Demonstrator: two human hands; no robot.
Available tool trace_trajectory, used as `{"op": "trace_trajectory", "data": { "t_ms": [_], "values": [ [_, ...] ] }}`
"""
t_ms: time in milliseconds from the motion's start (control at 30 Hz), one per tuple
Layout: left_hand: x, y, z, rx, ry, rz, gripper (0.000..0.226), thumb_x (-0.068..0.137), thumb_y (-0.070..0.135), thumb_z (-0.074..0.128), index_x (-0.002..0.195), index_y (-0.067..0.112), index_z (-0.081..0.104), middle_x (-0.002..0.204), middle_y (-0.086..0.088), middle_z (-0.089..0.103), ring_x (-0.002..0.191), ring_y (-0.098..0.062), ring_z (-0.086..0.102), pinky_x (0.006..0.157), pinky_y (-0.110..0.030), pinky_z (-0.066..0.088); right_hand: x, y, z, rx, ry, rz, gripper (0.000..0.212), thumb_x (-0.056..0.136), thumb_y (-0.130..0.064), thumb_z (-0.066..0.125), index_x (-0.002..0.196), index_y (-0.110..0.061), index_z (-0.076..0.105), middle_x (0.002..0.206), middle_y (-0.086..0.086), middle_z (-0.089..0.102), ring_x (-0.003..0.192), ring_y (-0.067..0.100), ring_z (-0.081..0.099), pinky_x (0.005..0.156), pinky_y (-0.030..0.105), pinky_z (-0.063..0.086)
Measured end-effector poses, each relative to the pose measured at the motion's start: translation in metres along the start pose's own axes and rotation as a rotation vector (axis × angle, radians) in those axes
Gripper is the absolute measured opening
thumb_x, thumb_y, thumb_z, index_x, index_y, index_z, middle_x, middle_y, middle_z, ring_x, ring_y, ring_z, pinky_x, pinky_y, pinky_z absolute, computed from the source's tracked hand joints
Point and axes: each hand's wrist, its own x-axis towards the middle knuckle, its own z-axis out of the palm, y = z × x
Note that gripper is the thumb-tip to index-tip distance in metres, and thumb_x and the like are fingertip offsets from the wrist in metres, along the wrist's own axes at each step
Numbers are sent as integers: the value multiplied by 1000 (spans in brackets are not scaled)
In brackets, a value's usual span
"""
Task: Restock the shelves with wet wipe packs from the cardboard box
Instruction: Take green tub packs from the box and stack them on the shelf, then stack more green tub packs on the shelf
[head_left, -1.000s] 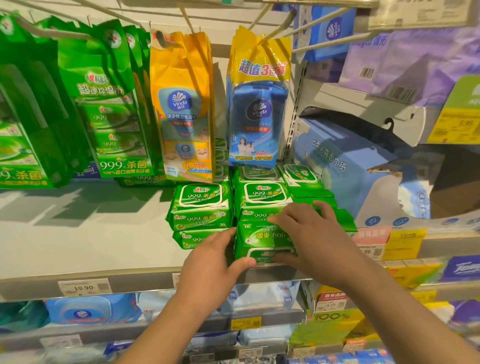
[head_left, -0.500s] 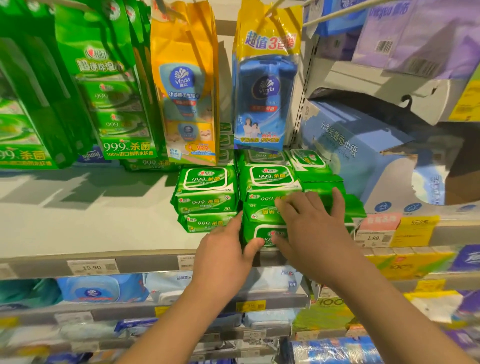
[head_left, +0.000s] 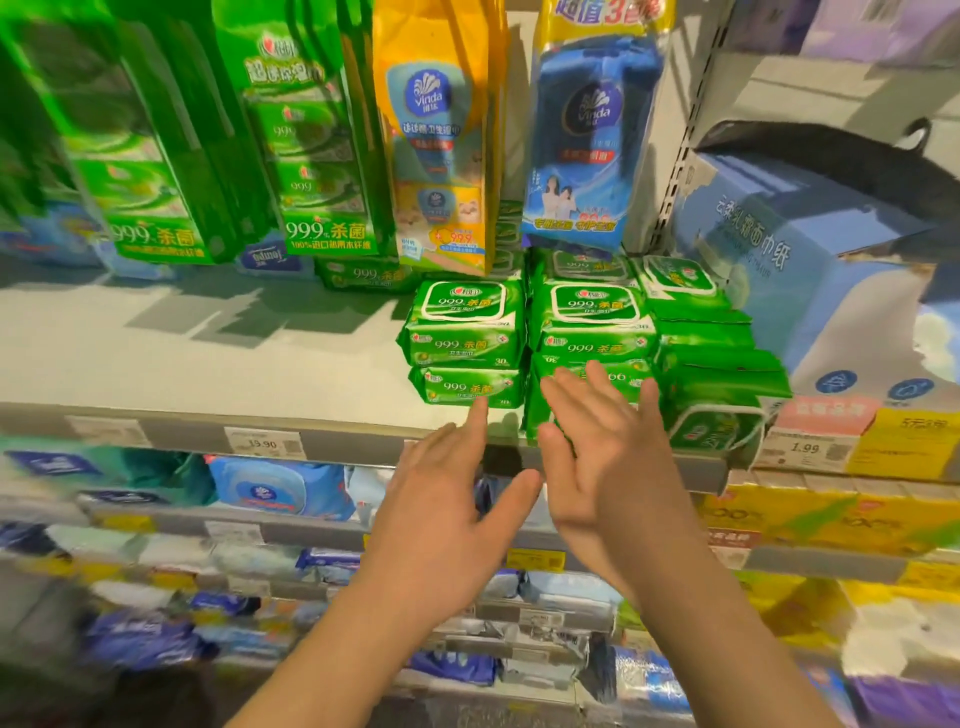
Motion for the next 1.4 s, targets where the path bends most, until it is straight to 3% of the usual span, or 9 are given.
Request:
{"op": "trace_trajectory", "data": {
  "t_ms": [267,400,533,633,733,933,1033,1167,1400],
  "values": [
    [-71,-79,-57,124,86,-267,95,77,87,10,156,35,17,162,13,20,150,-9,9,124,-40,11,-17,-94,12,-26,-229,62,65,99,-58,10,153,-39,41,164,-23,24,157,7,-1,119,58,-21],
    [-138,-131,-115,265,175,-468,99,72,90,3,156,39,17,163,15,16,152,-17,3,123,-49,6,-29,-170,43,-102,-354,12,62,102,-62,11,153,-42,39,166,-21,24,158,11,6,119,68,-5],
    [-228,-188,-174,278,270,-730,100,69,92,-1,155,43,12,162,20,14,152,-21,0,121,-57,5,-48,-265,83,-93,-607,-42,54,101,-65,12,153,-56,25,167,-27,9,158,12,-5,116,71,-13],
    [-298,-221,-209,286,335,-886,109,63,94,-9,155,40,18,162,20,17,151,-23,5,120,-58,12,-72,-334,109,-54,-665,-175,61,95,-71,8,150,-56,30,167,-25,14,158,14,-2,116,73,-8],
    [-361,-250,-240,265,369,-1015,93,76,87,10,155,37,18,162,17,16,151,-24,5,120,-57,13,-100,-401,136,15,-685,-259,59,95,-75,13,150,-58,29,167,-23,16,158,13,5,118,72,-2],
    [-474,-292,-293,248,498,-1236,88,81,83,13,155,36,18,162,15,21,151,-24,8,120,-54,15,-149,-515,193,105,-792,-498,93,73,-92,-9,153,-57,23,168,-18,17,158,19,10,120,68,15],
    [-516,-309,-307,233,588,-1314,94,75,87,6,153,37,23,160,13,26,149,-26,14,118,-54,19,-168,-570,206,132,-864,-560,83,81,-89,6,153,-55,28,169,-15,16,158,18,6,122,67,10],
    [-558,-336,-323,230,685,-1399,101,70,92,-4,151,39,28,157,13,33,147,-23,23,118,-51,22,-180,-633,233,132,-962,-677,85,78,-88,4,154,-56,24,170,-14,12,158,18,5,121,66,14],
    [-601,-395,-384,180,765,-1483,90,76,83,13,150,34,33,153,12,36,144,-19,23,120,-41,23,-187,-735,309,224,-1076,-733,58,100,-65,35,155,-58,18,169,-17,10,158,24,8,117,72,5]
  ]
}}
